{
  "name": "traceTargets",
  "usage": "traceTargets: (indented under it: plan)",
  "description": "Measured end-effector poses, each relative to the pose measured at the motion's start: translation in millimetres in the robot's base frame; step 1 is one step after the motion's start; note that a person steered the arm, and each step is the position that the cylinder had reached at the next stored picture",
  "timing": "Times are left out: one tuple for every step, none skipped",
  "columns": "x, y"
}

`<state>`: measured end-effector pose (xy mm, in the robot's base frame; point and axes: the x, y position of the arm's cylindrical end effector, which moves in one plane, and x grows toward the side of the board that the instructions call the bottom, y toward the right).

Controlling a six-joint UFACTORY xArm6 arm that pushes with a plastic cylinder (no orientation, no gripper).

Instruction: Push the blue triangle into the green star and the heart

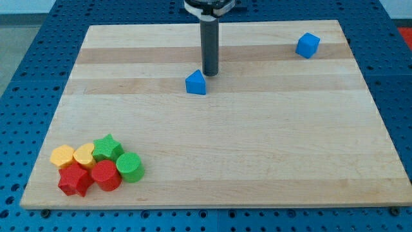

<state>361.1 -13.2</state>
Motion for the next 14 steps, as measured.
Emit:
traceTargets:
  plan:
    - [21,-13]
    - [42,-30]
    - [61,-56]
    - [84,-88]
    - [110,-119]
    - [136,-148]
    - [146,-151]
    - [120,-125]
    - [92,-110]
    - [93,-144]
    - [115,-204]
    - [129,-216]
    - [134,-216]
    - [138,-216]
